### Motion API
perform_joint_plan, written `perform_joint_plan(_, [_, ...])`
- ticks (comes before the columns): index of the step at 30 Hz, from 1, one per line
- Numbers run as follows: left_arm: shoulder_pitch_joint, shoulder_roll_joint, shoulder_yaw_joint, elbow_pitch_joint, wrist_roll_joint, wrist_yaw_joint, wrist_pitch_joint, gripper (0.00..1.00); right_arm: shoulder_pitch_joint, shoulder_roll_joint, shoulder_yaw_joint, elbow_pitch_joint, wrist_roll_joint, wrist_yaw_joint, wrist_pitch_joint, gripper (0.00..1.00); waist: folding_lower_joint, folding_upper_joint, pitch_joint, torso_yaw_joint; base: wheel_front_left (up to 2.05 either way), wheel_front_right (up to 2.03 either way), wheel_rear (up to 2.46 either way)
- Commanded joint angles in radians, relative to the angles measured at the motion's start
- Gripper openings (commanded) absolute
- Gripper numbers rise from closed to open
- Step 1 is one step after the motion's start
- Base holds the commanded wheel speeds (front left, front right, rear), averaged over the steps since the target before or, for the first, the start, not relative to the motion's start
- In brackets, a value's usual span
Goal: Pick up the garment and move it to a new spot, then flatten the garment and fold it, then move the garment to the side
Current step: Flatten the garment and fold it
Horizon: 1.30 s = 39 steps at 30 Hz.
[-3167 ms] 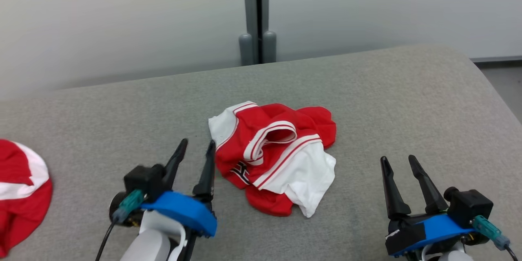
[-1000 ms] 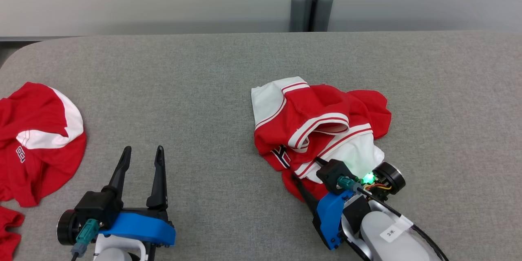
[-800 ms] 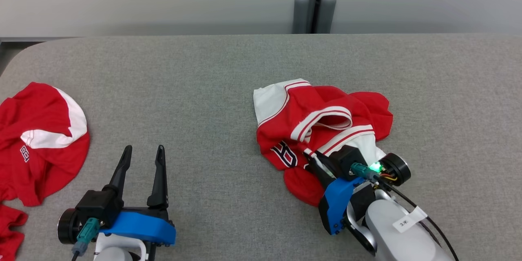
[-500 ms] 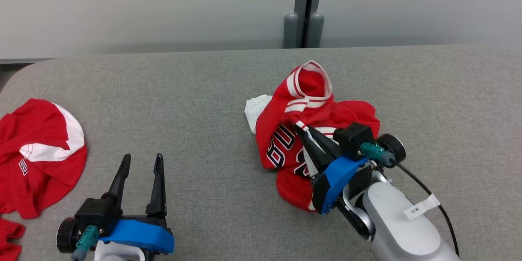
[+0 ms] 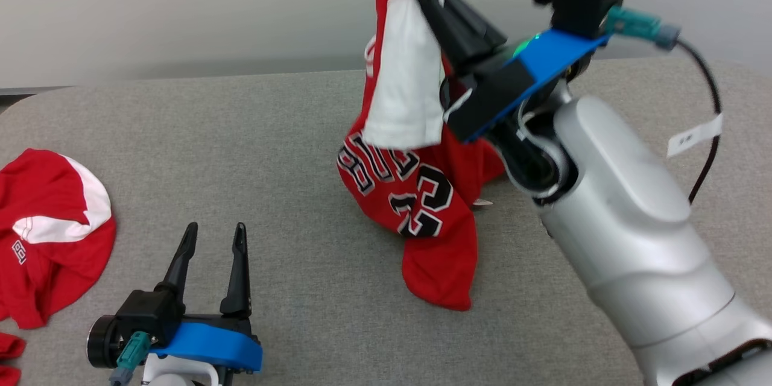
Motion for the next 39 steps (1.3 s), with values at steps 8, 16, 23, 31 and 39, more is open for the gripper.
perform_joint_plan(8, [-0.004, -0.002, 0.0, 0.005, 0.007, -0.007, -0.005, 1.0, -0.3, -0.003, 0.05, 0.16, 0.395, 0.001, -0.152, 0.0, 0.0, 0.0, 0.0, 0.013, 0.0, 0.0, 0.0])
perform_joint_plan(16, [0.006, -0.003, 0.026, -0.017, 0.012, -0.001, -0.005, 1.0, -0.291, -0.003, 0.129, 0.363, 0.46, 0.0, -0.212, 0.0, 0.0, 0.0, 0.008, -0.019, 0.0, 0.0, 0.0])
perform_joint_plan(23, [-0.016, -0.009, 0.023, -0.03, 0.017, -0.004, -0.005, 1.0, -0.141, -0.052, 0.052, 0.627, 0.363, 0.001, -0.233, 0.0, 0.0, 0.0, 0.043, -0.035, 0.0, 0.0, 0.0])
perform_joint_plan(31, [-0.05, -0.001, 0.008, -0.03, 0.024, -0.008, -0.005, 1.0, 0.016, -0.164, -0.118, 0.716, 0.241, 0.001, -0.233, 0.0, 0.0, 0.0, 0.087, -0.026, 0.0, 0.0, 0.0])
perform_joint_plan(39, [-0.05, 0.007, -0.001, -0.02, 0.025, -0.01, -0.005, 1.0, 0.101, -0.137, -0.146, 0.623, 0.14, 0.001, -0.234, 0.0, 0.0, 0.0, 0.086, -0.018, 0.0, 0.0, 0.0])
